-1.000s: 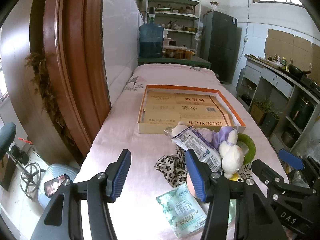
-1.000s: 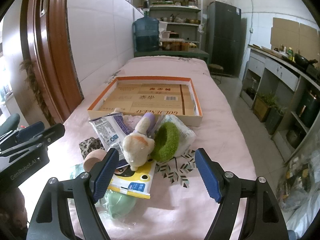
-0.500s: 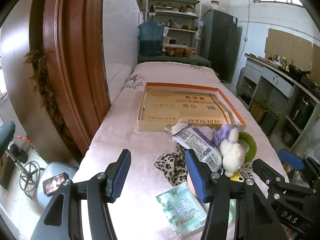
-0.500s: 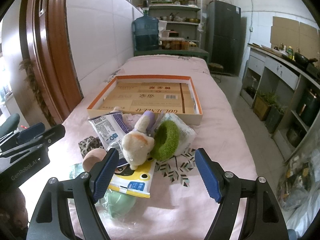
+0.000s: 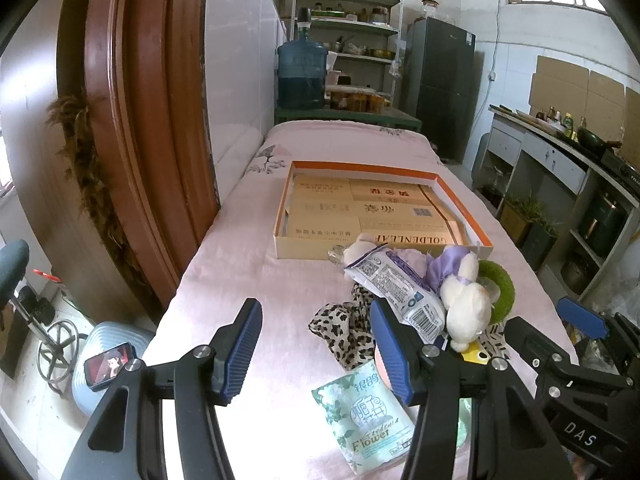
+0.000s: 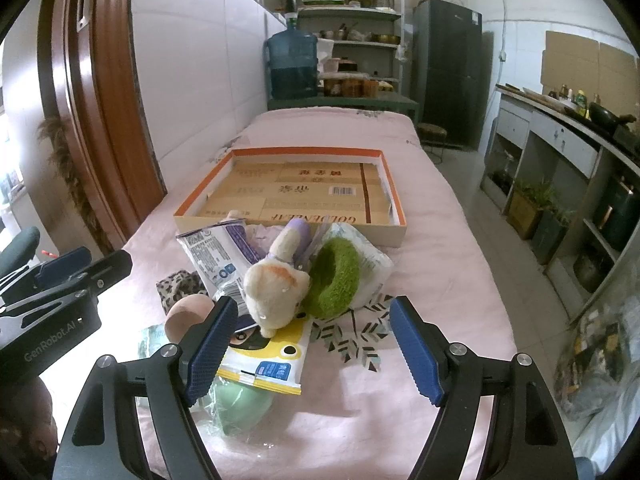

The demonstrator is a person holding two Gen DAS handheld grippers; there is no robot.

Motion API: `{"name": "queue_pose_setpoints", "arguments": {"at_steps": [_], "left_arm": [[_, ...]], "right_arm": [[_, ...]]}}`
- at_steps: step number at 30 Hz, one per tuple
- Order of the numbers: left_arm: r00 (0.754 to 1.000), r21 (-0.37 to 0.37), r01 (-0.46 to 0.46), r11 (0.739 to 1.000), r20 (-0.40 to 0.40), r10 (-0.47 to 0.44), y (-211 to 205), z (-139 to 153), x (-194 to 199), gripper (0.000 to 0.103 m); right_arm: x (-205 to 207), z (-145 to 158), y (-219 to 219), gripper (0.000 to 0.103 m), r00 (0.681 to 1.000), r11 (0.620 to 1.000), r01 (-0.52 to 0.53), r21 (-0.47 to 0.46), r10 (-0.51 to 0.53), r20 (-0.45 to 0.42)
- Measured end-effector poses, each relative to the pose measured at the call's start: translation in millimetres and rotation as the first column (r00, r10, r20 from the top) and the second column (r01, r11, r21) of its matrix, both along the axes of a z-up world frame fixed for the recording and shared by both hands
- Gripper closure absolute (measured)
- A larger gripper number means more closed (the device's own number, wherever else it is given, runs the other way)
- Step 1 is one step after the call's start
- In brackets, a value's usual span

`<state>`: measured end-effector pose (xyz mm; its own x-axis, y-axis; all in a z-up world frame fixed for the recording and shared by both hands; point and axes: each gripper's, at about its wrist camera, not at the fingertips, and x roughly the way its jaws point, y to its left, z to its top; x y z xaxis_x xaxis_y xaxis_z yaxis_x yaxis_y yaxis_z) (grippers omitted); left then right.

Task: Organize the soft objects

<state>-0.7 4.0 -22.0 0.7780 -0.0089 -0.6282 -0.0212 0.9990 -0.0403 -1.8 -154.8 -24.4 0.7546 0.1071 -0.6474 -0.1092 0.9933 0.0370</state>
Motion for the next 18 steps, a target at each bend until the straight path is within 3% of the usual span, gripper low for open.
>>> {"name": "queue_pose_setpoints", "arguments": {"at_steps": [11,18], "left_arm": [[1.000,-0.011,-0.001,1.000,-0.007,0.001,2.4,-3.8,0.8,0.046],[1.000,-0.073,0.016,0.997,-0.015,-0.017,15.9,-11.5,-5.1,0.046]], "right_arm": [[-0.2,-2.1,0.7,0.024,1.000,1.000,0.000,0.000,0.000,-0.004],[-5.1,-10.2,0.3,0.024,1.000,1.000,-0.010,0.011,0.010,-0.021]]}}
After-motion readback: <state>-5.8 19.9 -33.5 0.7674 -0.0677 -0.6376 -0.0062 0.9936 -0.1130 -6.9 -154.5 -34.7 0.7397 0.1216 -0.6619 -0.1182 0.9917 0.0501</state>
